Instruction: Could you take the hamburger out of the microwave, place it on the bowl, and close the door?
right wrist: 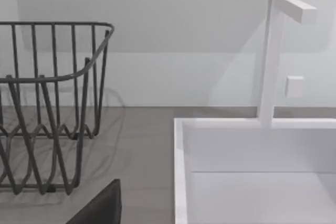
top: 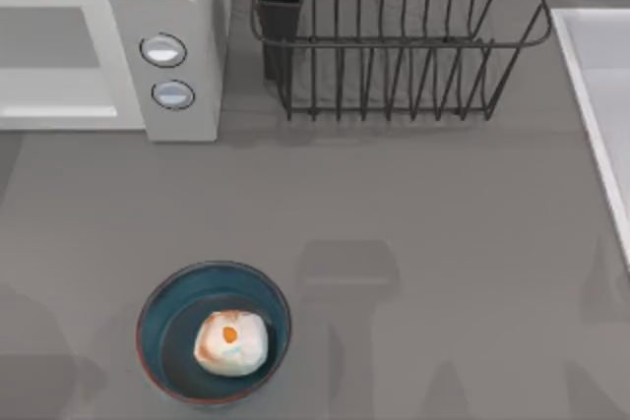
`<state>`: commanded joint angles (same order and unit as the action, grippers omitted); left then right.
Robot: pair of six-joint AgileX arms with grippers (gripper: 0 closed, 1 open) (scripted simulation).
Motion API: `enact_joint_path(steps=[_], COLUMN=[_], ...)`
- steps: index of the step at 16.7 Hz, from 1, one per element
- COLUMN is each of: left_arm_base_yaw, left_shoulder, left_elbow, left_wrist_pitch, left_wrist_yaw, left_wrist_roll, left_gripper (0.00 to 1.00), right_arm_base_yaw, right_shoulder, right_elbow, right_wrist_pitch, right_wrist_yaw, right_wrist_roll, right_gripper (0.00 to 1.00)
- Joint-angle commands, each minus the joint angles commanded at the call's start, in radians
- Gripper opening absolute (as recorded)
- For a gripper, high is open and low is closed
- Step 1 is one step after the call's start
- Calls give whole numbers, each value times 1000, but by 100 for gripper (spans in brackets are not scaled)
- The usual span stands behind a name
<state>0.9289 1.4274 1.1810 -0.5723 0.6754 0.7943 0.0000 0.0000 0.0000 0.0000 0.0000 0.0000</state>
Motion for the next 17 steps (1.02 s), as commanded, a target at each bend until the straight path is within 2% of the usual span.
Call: enact_joint_path(steps=[4, 8, 14, 17], left_arm_base_yaw=[80, 123, 119, 122], left_shoulder=[250, 336, 341, 376], left_elbow=[161, 217, 201, 130], left_wrist_pitch=[-131, -194, -176, -71], left_wrist_yaw=[-3, -2, -3, -2], left_wrist_roll=[97, 132, 132, 134], left_gripper=[0, 0, 0, 0], right_arm_base_yaw=[0, 0, 0, 0], right_shoulder=[0, 0, 0, 0], right_elbow=[0, 0, 0, 0], right_wrist_pitch=[0, 0, 0, 0], right_wrist_yaw=[0, 0, 0, 0], right_wrist_roll=[0, 0, 0, 0], right_gripper=[100, 100, 100, 100])
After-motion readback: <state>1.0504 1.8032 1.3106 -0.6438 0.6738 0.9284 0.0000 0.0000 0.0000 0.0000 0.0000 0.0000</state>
